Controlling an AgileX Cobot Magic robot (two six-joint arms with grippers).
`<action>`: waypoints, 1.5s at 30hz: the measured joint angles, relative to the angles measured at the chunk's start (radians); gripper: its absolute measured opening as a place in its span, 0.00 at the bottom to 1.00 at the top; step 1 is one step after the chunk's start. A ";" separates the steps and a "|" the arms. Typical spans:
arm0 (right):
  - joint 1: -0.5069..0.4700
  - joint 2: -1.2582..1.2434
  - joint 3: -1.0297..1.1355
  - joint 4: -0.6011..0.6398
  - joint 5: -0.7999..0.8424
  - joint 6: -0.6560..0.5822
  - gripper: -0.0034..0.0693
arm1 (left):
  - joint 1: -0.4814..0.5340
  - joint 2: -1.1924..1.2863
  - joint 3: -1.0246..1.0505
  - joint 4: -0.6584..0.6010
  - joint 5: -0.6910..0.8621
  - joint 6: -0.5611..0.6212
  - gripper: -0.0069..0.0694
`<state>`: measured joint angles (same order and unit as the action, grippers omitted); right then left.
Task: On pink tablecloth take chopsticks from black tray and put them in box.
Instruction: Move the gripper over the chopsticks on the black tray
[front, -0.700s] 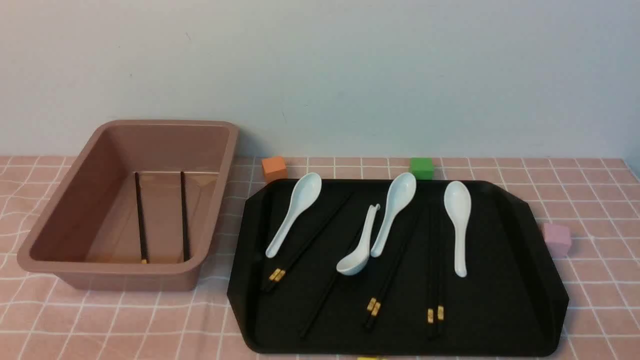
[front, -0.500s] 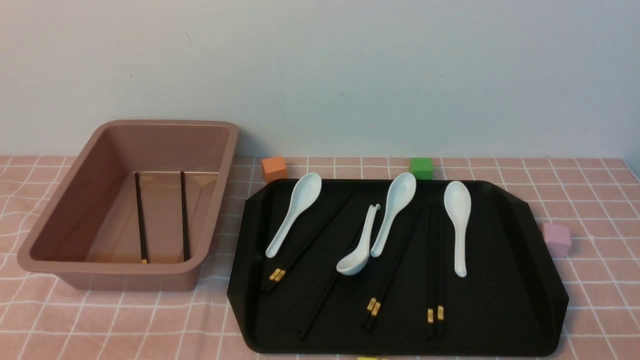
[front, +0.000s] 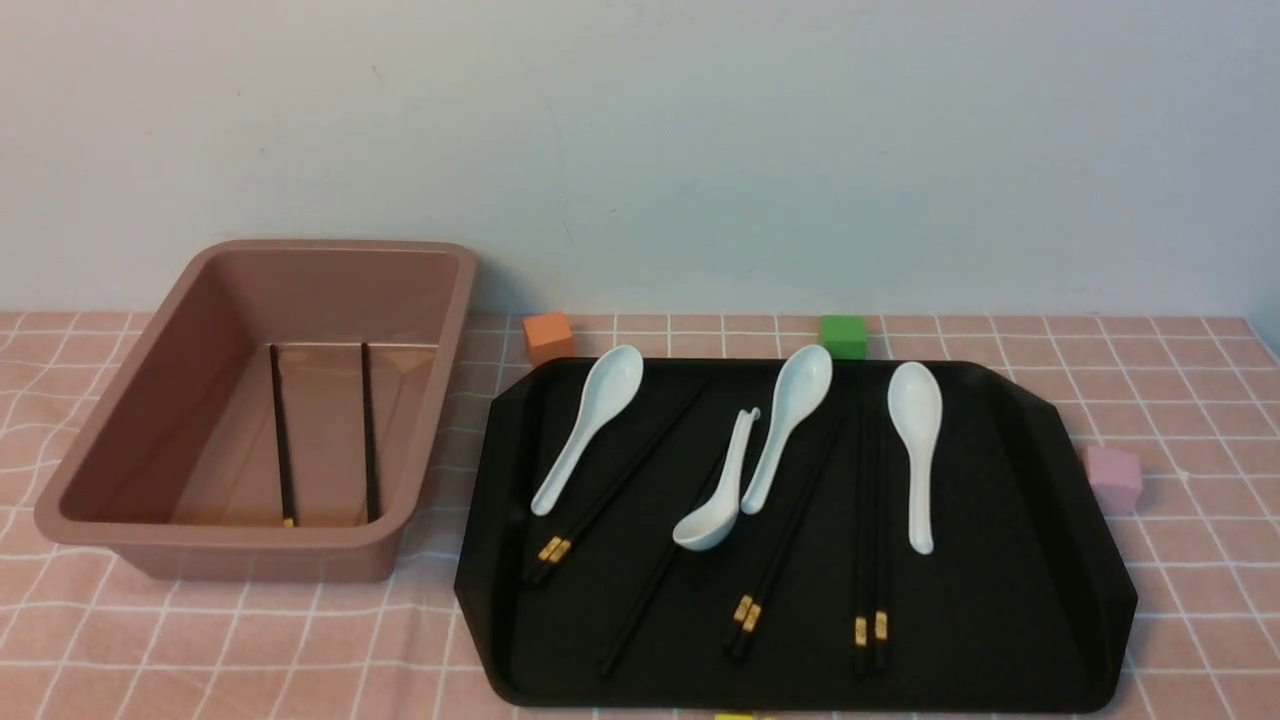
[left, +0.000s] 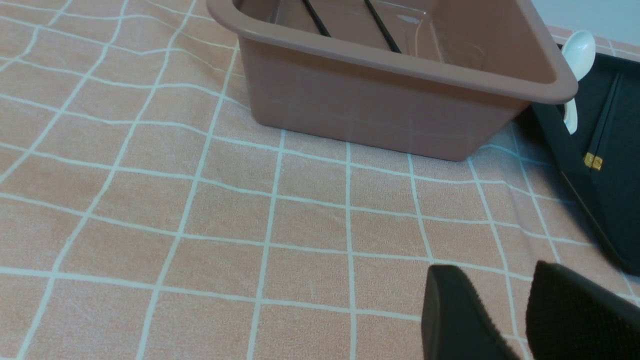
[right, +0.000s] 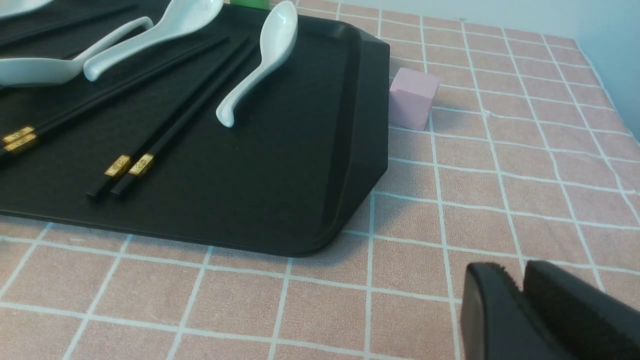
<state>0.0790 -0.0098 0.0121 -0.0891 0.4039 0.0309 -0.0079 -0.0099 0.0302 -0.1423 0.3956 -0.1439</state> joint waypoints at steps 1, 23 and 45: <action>0.000 0.000 0.000 0.000 0.000 0.000 0.21 | 0.000 0.000 0.000 0.000 0.000 0.000 0.40; 0.000 0.000 0.013 0.296 -0.455 0.326 0.24 | 0.000 0.000 0.000 0.000 0.000 0.000 0.40; 0.048 1.153 -0.863 0.242 0.582 0.083 0.25 | 0.000 0.000 0.000 0.000 0.000 0.000 0.40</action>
<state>0.1266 1.1432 -0.8511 0.1526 0.9863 0.1143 -0.0079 -0.0099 0.0302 -0.1423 0.3956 -0.1439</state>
